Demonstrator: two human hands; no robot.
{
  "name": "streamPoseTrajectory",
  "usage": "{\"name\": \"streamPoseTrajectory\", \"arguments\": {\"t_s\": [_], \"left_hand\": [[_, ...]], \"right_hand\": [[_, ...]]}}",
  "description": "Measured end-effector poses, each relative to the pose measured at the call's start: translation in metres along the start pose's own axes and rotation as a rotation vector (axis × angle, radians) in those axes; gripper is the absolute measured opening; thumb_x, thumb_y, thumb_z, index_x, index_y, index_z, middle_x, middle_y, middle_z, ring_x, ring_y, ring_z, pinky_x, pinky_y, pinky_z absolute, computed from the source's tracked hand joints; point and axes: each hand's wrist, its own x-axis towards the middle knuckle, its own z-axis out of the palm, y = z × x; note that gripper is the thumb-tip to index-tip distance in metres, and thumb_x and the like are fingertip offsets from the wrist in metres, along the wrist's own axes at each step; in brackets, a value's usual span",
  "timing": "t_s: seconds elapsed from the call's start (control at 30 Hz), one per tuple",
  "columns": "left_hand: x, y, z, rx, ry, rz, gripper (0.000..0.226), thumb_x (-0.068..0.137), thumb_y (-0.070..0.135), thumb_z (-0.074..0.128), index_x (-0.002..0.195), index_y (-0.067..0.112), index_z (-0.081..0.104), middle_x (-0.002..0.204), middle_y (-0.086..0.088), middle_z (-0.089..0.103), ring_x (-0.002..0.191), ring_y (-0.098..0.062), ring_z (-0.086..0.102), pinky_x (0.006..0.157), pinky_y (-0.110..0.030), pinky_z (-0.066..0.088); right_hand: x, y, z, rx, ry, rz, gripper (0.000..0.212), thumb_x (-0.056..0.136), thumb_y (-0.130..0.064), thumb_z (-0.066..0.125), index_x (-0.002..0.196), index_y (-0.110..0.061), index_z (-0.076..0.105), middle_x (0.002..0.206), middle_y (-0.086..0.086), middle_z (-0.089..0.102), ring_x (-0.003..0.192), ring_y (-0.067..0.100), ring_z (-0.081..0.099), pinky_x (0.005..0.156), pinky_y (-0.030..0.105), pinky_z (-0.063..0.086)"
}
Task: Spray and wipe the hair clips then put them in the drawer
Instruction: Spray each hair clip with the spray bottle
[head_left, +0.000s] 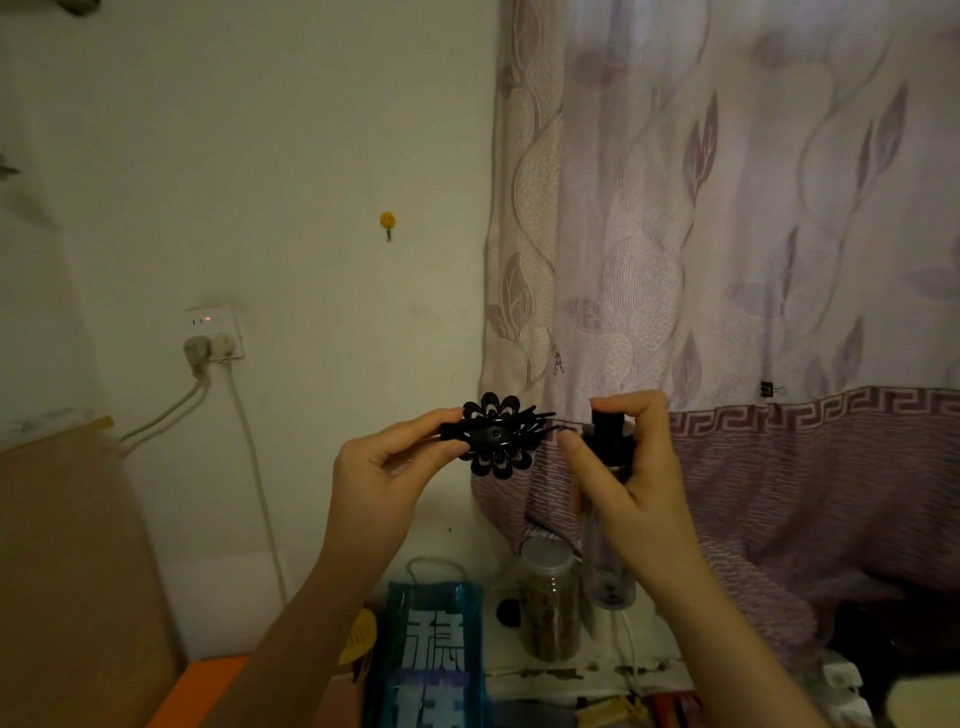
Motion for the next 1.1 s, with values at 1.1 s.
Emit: {"name": "streamPoseTrajectory", "arguments": {"t_s": [1.1], "left_hand": [[-0.004,-0.006,-0.006,0.03,0.029,-0.02,0.029,0.073,0.011,0.068,0.096,0.029,0.07,0.089,0.022,0.073,0.087,0.0,0.069,0.079,-0.011,0.051]], "right_hand": [[-0.014,0.022,-0.002,0.121,0.029,0.078,0.02,0.086,-0.032,0.063,0.094,-0.034,0.045,0.064,0.002,0.059,0.042,0.022,0.056,0.042,0.031,0.048]]}}
